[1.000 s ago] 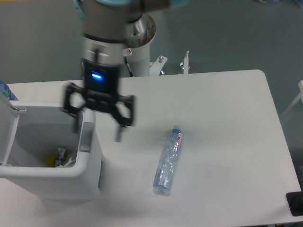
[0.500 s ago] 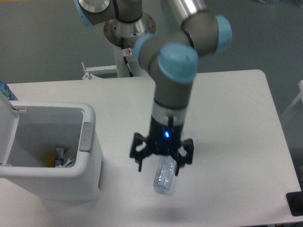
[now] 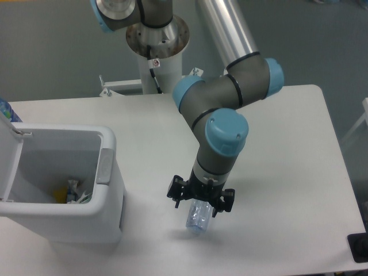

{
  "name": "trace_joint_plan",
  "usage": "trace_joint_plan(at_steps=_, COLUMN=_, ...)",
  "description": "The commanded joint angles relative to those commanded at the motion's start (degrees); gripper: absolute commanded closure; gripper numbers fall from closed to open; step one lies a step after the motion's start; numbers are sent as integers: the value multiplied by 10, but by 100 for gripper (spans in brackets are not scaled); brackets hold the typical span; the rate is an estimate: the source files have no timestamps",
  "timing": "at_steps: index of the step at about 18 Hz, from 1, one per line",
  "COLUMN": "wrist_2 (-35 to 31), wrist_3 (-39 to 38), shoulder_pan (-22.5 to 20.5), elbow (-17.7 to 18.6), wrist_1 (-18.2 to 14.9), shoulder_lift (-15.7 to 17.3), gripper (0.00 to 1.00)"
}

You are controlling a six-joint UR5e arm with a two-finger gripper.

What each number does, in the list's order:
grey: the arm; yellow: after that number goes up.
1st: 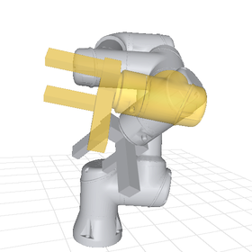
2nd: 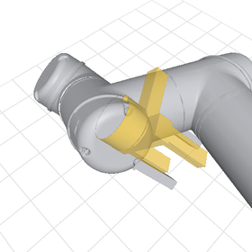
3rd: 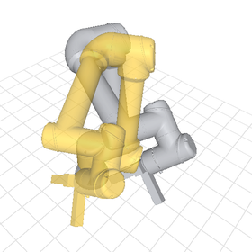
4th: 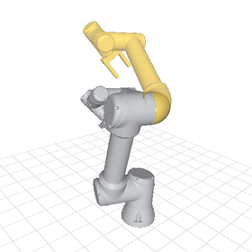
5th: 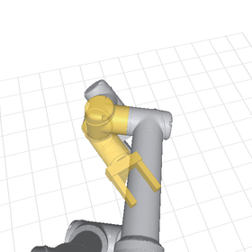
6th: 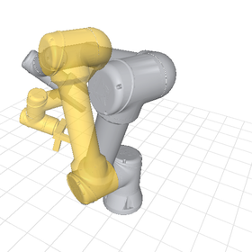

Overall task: Place the trash in the trash can
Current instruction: 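Rotate the gripper and grasp the water bottle by its cap end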

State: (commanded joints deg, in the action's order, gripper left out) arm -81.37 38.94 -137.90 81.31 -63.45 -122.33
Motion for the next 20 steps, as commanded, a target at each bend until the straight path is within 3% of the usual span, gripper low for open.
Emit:
trace_joint_plan(at_steps=7, wrist_2=-39, wrist_3=-9, shoulder_pan=18, elbow=-38, wrist_1=-1, shoulder_lift=-45, gripper=0)
trace_joint_plan(at_steps=17, wrist_2=-95, wrist_3=-24, shoulder_pan=40, elbow=-37, wrist_1=5, shoulder_lift=-84, gripper=0)
trace_joint_plan(at_steps=18, wrist_2=-108, wrist_3=-25, shoulder_pan=46, elbow=-38, wrist_1=5, shoulder_lift=-85, gripper=7)
trace_joint_plan(at_steps=19, wrist_2=-113, wrist_3=-25, shoulder_pan=50, elbow=-38, wrist_1=4, shoulder_lift=-85, gripper=30)
trace_joint_plan(at_steps=20, wrist_2=-114, wrist_3=-24, shoulder_pan=50, elbow=-37, wrist_1=3, shoulder_lift=-85, gripper=44)
